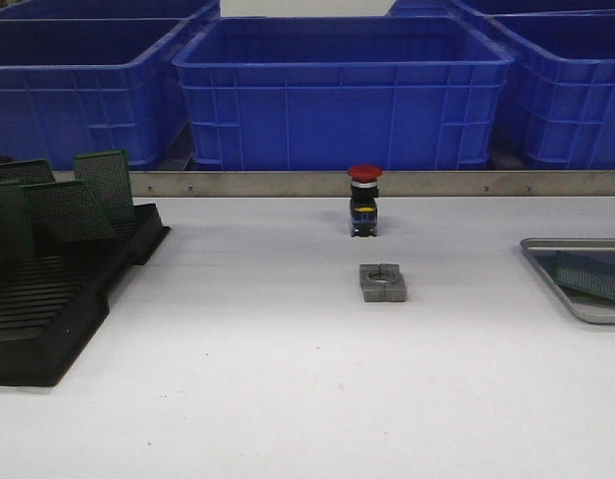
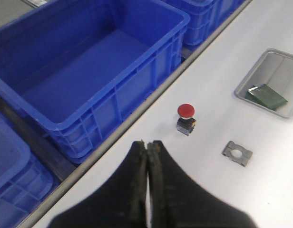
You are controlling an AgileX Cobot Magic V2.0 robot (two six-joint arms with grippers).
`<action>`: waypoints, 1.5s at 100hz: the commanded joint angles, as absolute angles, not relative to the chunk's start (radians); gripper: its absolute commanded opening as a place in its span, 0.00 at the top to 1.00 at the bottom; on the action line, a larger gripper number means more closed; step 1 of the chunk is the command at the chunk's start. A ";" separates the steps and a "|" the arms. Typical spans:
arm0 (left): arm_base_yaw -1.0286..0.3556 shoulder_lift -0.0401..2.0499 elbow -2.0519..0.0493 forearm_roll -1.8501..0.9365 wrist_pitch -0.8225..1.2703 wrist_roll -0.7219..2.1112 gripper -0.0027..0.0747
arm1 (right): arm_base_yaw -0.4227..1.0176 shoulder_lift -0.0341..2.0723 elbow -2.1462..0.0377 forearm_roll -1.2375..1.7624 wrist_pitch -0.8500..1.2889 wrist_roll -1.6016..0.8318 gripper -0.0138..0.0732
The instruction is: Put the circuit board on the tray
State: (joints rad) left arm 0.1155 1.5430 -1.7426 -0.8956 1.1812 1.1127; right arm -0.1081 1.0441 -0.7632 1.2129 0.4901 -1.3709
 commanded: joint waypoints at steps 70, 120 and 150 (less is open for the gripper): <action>0.115 0.579 -0.706 -1.186 0.389 1.249 0.99 | -0.049 0.290 -0.342 1.355 0.279 -1.405 0.97; 0.115 0.110 -0.399 -1.192 0.351 1.249 0.99 | -0.051 0.140 -0.282 1.368 0.304 -1.405 0.97; 0.115 0.105 -0.392 -1.192 0.351 1.249 0.99 | -0.051 0.140 -0.282 1.368 0.304 -1.405 0.97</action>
State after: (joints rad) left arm 0.1170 0.0939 -0.3669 -1.1556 0.3878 1.2506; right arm -0.0503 0.1305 -0.2595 1.3351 0.3150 -1.3913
